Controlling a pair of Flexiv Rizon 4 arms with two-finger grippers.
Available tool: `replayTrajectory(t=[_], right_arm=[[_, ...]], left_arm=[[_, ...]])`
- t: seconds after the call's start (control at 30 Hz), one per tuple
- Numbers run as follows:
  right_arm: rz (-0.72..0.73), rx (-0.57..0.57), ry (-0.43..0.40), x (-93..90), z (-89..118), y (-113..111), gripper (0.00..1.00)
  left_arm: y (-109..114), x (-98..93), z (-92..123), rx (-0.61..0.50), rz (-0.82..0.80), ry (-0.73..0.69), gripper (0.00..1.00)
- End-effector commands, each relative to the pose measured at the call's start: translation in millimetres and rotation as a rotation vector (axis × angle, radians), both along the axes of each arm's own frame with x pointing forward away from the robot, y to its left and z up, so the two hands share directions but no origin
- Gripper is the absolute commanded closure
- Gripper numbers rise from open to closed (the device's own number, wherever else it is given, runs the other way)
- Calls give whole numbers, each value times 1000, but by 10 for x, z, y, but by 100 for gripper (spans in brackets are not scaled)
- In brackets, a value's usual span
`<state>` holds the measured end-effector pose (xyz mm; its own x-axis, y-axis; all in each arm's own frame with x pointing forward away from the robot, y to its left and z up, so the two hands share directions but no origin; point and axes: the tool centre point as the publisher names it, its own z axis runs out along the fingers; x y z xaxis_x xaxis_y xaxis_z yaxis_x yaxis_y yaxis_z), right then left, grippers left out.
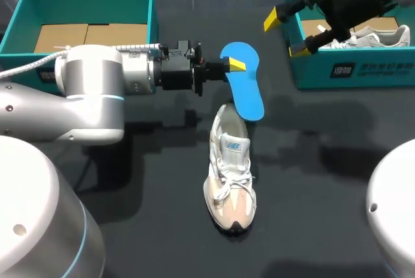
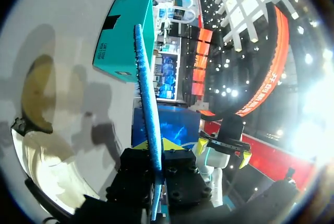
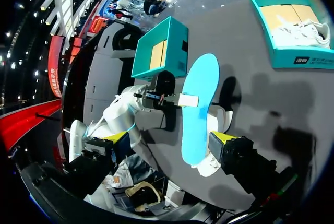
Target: Take the shoe out of the shoebox, open the shoe tongue, remove and reinsert the insole, then place the shoe into the shoebox
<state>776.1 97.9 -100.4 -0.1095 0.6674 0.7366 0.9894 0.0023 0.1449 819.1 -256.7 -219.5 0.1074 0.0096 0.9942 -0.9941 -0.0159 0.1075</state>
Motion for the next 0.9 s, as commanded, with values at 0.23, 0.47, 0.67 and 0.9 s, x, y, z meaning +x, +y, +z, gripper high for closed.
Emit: replayTrajectory(t=[0.23,0.47,0.67,0.9], right_arm=[[-49,-440,52,-40,158,189,0],[-57,-579,66,-88,205,387,0],[-99,-713,92,-122,200,518,0],[-162,-798,108,-180,165,581,0]], left_arm=[[-2,-2,-8,-1,0,-1,100],[-2,-2,-8,-1,0,-1,100],[-2,-2,-8,-1,0,-1,100],[-2,-2,-8,-1,0,-1,100]])
